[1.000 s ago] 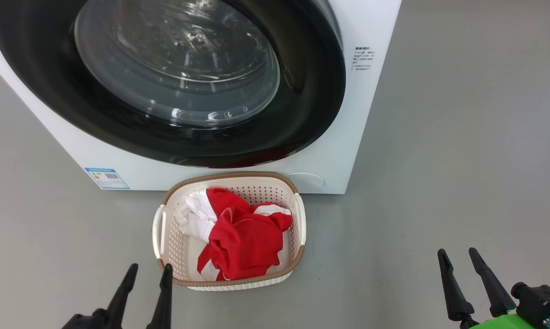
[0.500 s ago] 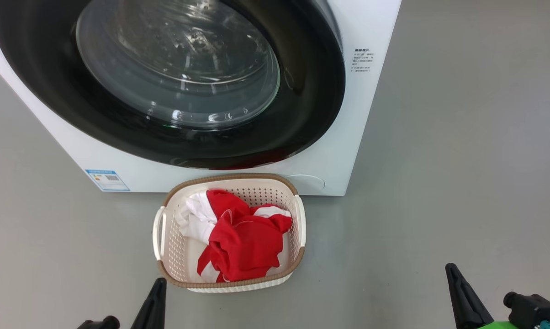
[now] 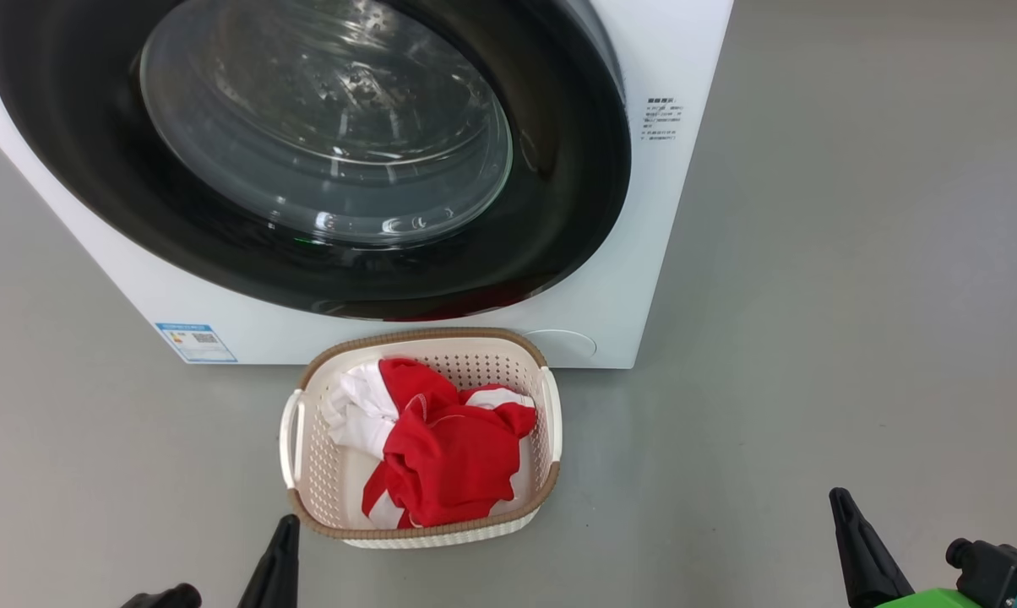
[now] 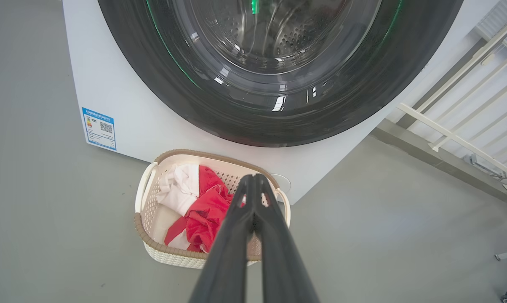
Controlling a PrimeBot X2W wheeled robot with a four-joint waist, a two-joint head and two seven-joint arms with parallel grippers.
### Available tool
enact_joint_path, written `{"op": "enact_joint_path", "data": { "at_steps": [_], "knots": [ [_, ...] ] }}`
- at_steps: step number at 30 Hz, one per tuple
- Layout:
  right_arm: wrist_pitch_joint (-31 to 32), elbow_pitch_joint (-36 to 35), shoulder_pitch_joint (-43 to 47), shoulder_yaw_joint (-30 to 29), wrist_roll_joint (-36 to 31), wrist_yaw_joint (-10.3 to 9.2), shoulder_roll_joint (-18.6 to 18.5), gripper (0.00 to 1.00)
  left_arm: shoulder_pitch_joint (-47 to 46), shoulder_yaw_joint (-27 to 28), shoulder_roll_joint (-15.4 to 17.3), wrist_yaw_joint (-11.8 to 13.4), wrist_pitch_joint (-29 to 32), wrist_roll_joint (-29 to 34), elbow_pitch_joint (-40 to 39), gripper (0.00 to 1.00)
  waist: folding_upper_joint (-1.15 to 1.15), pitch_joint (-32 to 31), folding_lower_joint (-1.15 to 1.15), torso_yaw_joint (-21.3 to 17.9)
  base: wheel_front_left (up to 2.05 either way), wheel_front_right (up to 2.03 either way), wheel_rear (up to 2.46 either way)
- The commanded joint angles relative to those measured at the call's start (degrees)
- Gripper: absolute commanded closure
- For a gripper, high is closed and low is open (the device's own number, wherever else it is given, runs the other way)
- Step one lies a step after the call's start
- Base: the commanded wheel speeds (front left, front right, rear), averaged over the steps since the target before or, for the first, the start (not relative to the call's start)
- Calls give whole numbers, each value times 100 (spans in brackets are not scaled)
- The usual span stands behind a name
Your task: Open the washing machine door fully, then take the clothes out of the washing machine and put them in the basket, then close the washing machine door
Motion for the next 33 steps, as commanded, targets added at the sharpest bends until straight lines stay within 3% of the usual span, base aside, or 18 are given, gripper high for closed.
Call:
{"op": "enact_joint_path", "data": {
  "at_steps": [1,33],
  "knots": [
    [25,-137,-181,-4,129,-1,-75,100,-115,72,99,-5,14,-142,-112,100,0,-8,-1,-4,0,0,0],
    [528,-200,-490,-88,1964,-3,-111,100,-307,252,152,-17,485,-2169,-153,100,0,-207,-1,-99,0,0,0]
  ]
}}
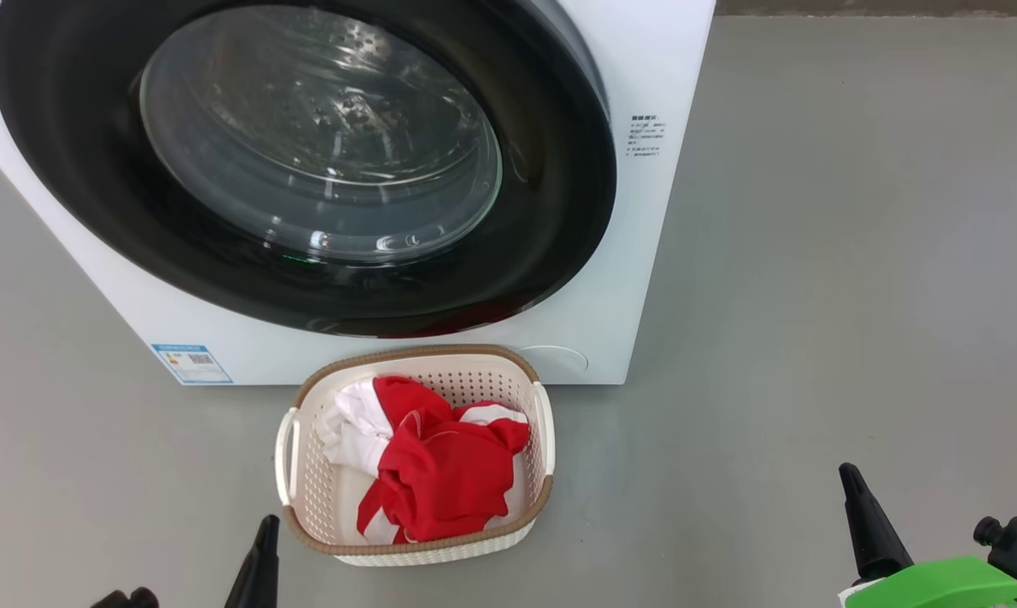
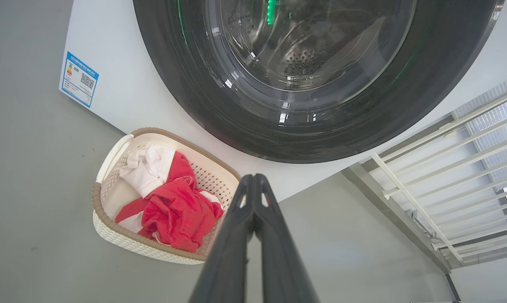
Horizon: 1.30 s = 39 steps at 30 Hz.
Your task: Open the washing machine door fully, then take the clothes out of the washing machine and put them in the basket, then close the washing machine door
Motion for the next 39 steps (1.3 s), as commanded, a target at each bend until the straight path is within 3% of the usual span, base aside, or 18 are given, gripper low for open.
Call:
{"op": "enact_joint_path", "data": {
  "at_steps": [1,39],
  "knots": [
    [41,-153,-231,-10,170,-3,-93,100,-266,126,105,-17,42,-160,-147,100,0,-10,-1,-5,0,0,0],
    [653,-221,-580,-165,2177,-5,-90,100,-484,405,108,-29,632,-2368,-186,100,0,-234,-1,-111,0,0,0]
  ]
}}
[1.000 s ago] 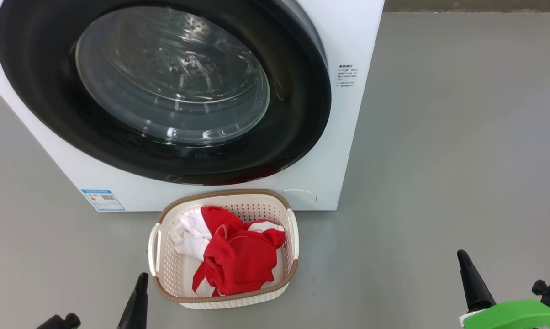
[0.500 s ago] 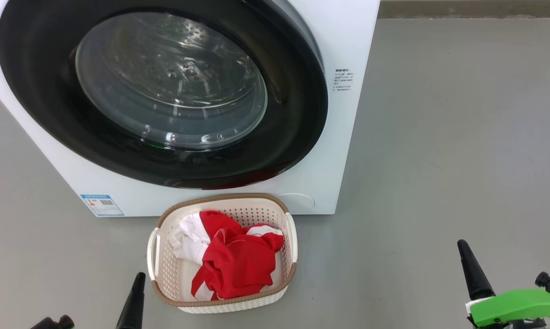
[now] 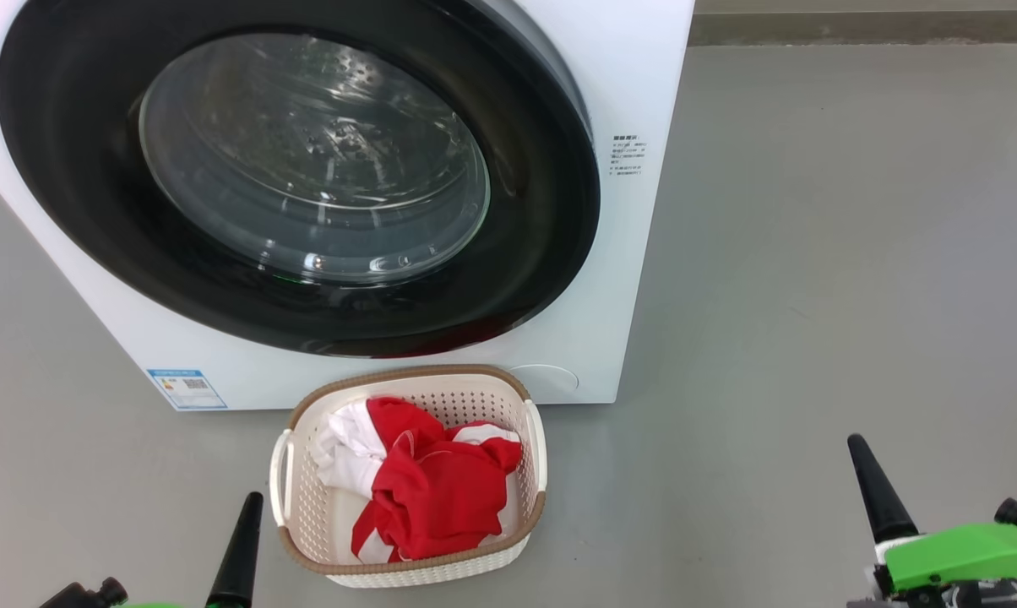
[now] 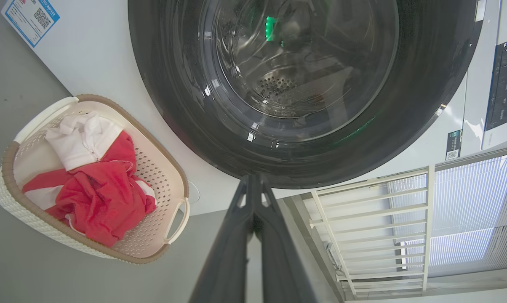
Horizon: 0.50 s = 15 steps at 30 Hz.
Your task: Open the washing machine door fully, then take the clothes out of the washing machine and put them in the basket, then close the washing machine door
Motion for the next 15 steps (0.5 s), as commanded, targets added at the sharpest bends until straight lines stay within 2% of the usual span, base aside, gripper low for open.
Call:
{"op": "enact_joint_path", "data": {
  "at_steps": [1,15],
  "knots": [
    [65,-181,-333,28,173,-4,-88,100,-245,184,83,-29,45,-187,-149,100,0,-13,0,-6,0,0,0],
    [305,-207,-466,-41,922,-4,-80,100,-329,303,75,-34,279,-1010,-163,100,0,-97,0,-46,0,0,0]
  ]
}}
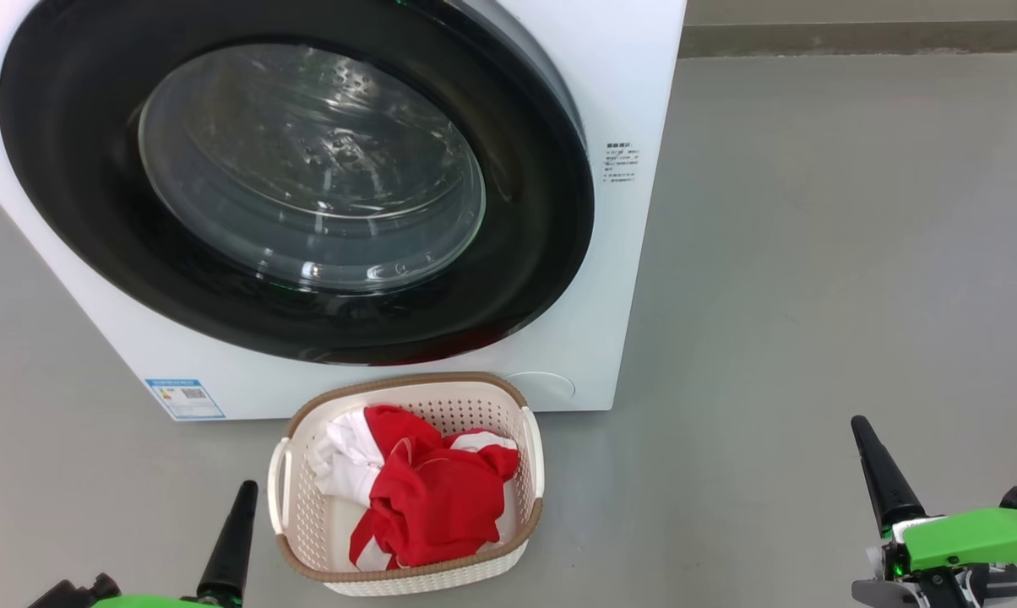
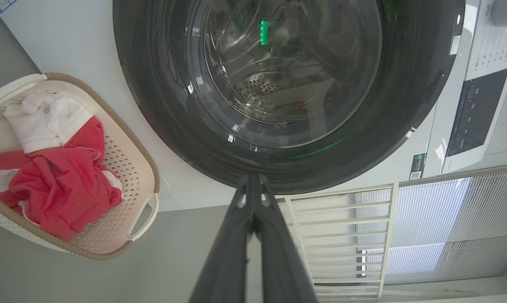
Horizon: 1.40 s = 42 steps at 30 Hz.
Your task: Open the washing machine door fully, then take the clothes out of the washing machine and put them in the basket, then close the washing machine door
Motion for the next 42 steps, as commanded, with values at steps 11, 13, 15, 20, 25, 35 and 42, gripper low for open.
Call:
{"op": "enact_joint_path", "data": {
  "at_steps": [11,13,15,20,25,35,42],
  "knots": [
    [222,-194,-367,21,678,-5,-73,100,-291,290,69,-37,212,-750,-159,100,0,-68,0,-33,0,0,0],
    [275,-199,-395,6,838,-5,-70,100,-309,317,67,-38,263,-926,-161,100,0,-86,0,-41,0,0,0],
    [309,-203,-415,-5,945,-5,-68,100,-321,335,65,-38,298,-1043,-163,100,0,-98,0,-47,0,0,0],
    [369,-208,-446,-25,1116,-5,-63,100,-341,368,59,-40,357,-1230,-166,100,0,-118,0,-56,0,0,0],
    [376,-208,-447,-35,1108,-5,-57,100,-342,380,50,-40,366,-1220,-165,100,0,-118,0,-56,0,0,0],
    [390,-207,-448,-51,1094,-5,-45,100,-344,402,35,-40,384,-1202,-164,100,0,-118,0,-56,0,0,0],
    [398,-206,-449,-62,1085,-5,-37,100,-345,416,25,-40,395,-1190,-164,100,0,-118,0,-56,0,0,0]
  ]
}}
